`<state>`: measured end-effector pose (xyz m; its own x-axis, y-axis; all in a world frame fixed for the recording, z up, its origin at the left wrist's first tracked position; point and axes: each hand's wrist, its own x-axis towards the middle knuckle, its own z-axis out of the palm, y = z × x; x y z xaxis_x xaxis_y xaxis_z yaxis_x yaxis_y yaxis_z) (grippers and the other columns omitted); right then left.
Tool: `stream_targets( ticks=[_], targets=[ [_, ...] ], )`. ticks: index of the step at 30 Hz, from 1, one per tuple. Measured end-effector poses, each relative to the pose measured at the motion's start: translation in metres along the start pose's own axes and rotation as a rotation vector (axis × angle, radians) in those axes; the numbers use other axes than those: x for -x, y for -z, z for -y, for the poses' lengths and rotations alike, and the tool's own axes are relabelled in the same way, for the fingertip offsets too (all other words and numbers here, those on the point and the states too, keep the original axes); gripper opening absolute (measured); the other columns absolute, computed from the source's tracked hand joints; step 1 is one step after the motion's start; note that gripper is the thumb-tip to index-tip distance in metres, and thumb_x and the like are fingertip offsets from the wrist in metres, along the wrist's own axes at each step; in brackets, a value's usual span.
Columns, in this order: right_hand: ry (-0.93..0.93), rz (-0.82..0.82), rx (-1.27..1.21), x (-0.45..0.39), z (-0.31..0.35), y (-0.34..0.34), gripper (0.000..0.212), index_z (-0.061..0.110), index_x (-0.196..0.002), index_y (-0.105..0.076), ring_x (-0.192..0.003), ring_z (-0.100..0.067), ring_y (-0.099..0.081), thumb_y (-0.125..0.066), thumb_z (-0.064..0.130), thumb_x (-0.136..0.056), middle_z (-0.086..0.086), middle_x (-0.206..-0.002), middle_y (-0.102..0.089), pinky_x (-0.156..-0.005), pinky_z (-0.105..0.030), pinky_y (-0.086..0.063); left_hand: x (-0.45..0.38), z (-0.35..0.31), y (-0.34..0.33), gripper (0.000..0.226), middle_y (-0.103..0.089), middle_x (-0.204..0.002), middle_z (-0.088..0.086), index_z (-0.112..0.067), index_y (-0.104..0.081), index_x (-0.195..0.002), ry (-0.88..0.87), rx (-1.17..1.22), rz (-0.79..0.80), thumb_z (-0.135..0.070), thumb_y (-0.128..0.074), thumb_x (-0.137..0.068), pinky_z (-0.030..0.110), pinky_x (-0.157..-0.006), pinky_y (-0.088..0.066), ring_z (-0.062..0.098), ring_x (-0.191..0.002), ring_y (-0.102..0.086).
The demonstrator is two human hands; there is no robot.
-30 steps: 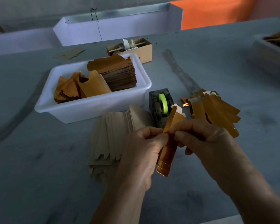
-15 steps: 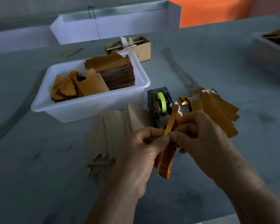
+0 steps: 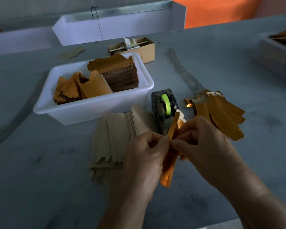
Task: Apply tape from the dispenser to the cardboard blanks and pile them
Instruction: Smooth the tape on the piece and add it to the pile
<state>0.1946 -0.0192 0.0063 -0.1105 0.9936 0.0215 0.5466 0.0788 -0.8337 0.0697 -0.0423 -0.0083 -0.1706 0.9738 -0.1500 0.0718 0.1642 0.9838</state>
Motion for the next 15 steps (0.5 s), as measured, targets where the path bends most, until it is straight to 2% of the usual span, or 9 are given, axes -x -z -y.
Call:
stream_targets(
  ticks=[3,8,10,12,15],
  targets=[
    [0.002,0.003,0.048,0.0,0.002,0.001,0.027,0.03,-0.084,-0.044,-0.064,-0.002,-0.064,-0.07,0.028,-0.078,0.007,-0.072,-0.064,-0.057,-0.014,-0.053,0.002,0.001,-0.004,0.025,-0.062,-0.055,-0.009,-0.024,-0.061,-0.065,-0.034,-0.042,-0.051,-0.027,-0.059,-0.09,0.013,-0.045,-0.04,0.0,-0.048,-0.057],
    [0.035,-0.058,0.155,0.0,0.007,0.002,0.033,0.033,-0.08,-0.04,-0.06,0.004,-0.057,-0.072,0.031,-0.077,0.011,-0.069,-0.06,-0.05,0.0,-0.04,0.006,0.002,-0.012,0.019,-0.06,-0.062,-0.007,-0.026,-0.061,-0.067,-0.199,-0.166,-0.185,-0.038,-0.054,-0.08,0.014,-0.052,-0.042,0.004,-0.06,-0.057],
    [0.032,-0.074,0.201,0.001,0.008,0.002,0.036,0.033,-0.079,-0.039,-0.056,0.005,-0.054,-0.072,0.042,-0.07,0.013,-0.066,-0.056,-0.046,-0.004,-0.041,0.006,0.002,-0.01,0.019,-0.06,-0.062,-0.006,-0.025,-0.061,-0.069,-0.196,-0.153,-0.196,-0.039,-0.055,-0.08,0.016,-0.053,-0.042,0.005,-0.06,-0.058],
    [0.011,-0.087,0.25,0.003,0.007,0.002,0.042,0.031,-0.082,-0.04,-0.052,0.003,-0.049,-0.06,0.06,-0.059,0.014,-0.064,-0.051,-0.039,-0.011,-0.037,0.005,0.001,-0.005,0.017,-0.063,-0.067,-0.005,-0.024,-0.063,-0.074,-0.171,-0.125,-0.192,-0.034,-0.058,-0.087,0.015,-0.052,-0.045,0.007,-0.062,-0.061],
    [-0.005,-0.074,0.127,0.004,-0.001,0.001,0.051,0.03,-0.085,-0.045,-0.058,0.0,-0.055,-0.048,0.068,-0.052,0.012,-0.069,-0.055,-0.045,-0.01,-0.044,0.004,-0.001,-0.003,0.016,-0.066,-0.072,-0.01,-0.025,-0.064,-0.076,-0.139,-0.105,-0.178,-0.033,-0.059,-0.089,0.012,-0.052,-0.047,0.006,-0.066,-0.063]
  ],
)
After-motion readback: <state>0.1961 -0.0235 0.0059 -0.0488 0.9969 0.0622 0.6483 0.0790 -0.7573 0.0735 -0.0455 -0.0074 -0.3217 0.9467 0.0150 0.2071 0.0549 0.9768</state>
